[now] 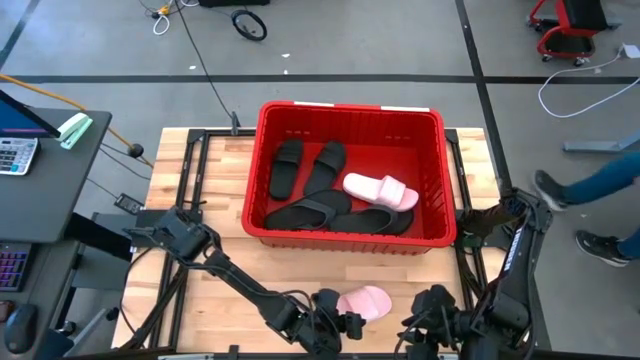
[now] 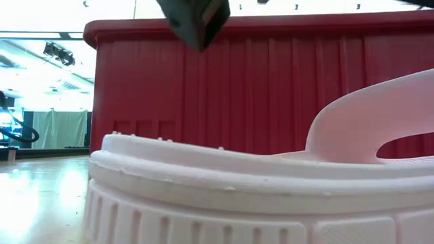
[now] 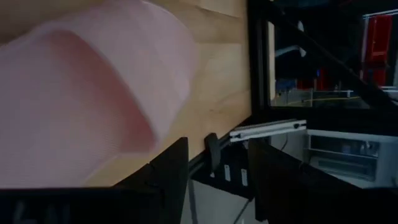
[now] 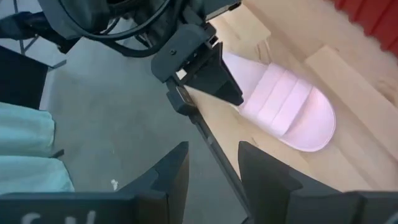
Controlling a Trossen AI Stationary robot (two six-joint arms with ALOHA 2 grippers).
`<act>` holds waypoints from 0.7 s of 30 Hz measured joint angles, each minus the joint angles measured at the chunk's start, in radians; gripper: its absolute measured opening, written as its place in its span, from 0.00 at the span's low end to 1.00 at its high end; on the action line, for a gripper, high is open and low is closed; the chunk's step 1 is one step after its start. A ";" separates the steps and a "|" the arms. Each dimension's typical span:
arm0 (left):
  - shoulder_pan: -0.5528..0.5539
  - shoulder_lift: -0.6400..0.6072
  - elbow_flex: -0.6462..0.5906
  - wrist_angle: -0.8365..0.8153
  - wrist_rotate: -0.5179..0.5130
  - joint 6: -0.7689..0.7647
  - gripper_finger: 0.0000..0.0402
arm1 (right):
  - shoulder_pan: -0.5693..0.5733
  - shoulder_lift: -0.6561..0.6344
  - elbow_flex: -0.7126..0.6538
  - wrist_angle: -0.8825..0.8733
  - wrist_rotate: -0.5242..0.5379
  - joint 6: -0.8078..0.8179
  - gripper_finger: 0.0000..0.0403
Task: Pick and place slides into bin
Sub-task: Put the pink slide into the red bin
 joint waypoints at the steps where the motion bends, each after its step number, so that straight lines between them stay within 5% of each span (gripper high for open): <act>1: 0.002 0.004 0.000 -0.004 0.001 -0.003 0.43 | 0.001 0.000 0.000 0.000 -0.002 0.000 0.36; 21: 0.016 0.017 0.001 -0.160 0.081 -0.180 0.43 | 0.012 -0.014 0.000 -0.002 0.021 -0.008 0.36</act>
